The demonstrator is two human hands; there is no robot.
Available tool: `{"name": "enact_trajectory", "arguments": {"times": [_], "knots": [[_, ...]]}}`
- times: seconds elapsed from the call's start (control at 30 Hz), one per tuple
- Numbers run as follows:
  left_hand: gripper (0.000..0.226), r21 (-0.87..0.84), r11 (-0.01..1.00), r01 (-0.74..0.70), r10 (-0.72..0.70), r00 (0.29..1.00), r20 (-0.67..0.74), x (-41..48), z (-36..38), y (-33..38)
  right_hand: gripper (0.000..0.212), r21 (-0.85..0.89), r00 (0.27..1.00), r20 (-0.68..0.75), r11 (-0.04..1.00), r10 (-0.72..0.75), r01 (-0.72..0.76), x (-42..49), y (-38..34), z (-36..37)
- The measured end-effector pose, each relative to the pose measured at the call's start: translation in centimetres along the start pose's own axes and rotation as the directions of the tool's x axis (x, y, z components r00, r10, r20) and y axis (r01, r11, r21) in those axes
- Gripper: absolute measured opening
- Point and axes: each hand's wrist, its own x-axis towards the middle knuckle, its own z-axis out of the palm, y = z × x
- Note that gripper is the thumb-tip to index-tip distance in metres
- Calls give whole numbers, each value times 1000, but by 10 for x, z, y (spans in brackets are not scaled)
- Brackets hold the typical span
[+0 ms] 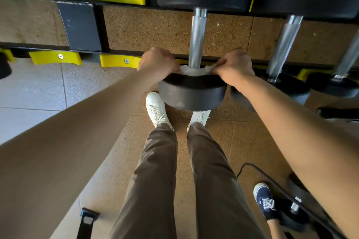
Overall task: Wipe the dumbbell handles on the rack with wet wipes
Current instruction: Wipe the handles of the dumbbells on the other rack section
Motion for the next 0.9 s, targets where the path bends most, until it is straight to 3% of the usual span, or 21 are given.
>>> {"name": "enact_trajectory", "arguments": {"times": [0.13, 0.3, 0.37, 0.43, 0.5, 0.53, 0.6, 0.7, 0.8, 0.9], "knots": [[21, 38, 990, -134, 125, 977, 173, -7, 2, 10, 22, -40, 999, -11, 999, 35, -36, 4, 3, -5], [17, 14, 997, 70, -69, 997, -28, 10, -5, -20, 14, 103, 992, 76, 990, -100, 92, -12, -11, 7], [17, -40, 997, 66, -69, 995, -76, 12, -5, -23, 10, 230, 994, -3, 967, -113, 110, -15, -9, 10], [6, -198, 980, 27, -45, 995, -88, 13, -5, -17, 12, 535, 990, -136, 844, 46, 35, -12, -5, 6], [12, -371, 928, -40, 11, 997, -79, 11, -6, -9, 15, 826, 959, -138, 563, 247, -26, -7, 0, -4], [13, -410, 909, -82, 57, 996, -73, 10, -6, -5, 18, 877, 948, -141, 480, 285, -13, -5, 4, -8], [12, -445, 880, -166, 151, 986, -68, 5, -7, 5, 22, 839, 947, -209, 542, 242, 47, -1, 9, -16], [8, -518, 825, -227, 228, 972, -62, -6, -8, 20, 32, 669, 964, -262, 711, -48, 217, -7, 6, -28], [9, -524, 802, -285, 310, 950, -41, -16, -5, 31, 66, 510, 942, -113, 795, -316, 328, -18, -5, -35], [12, -486, 812, -322, 389, 920, 41, -26, -4, 42, 50, 394, 905, 4, 833, -425, 389, -26, -15, -33]]}}
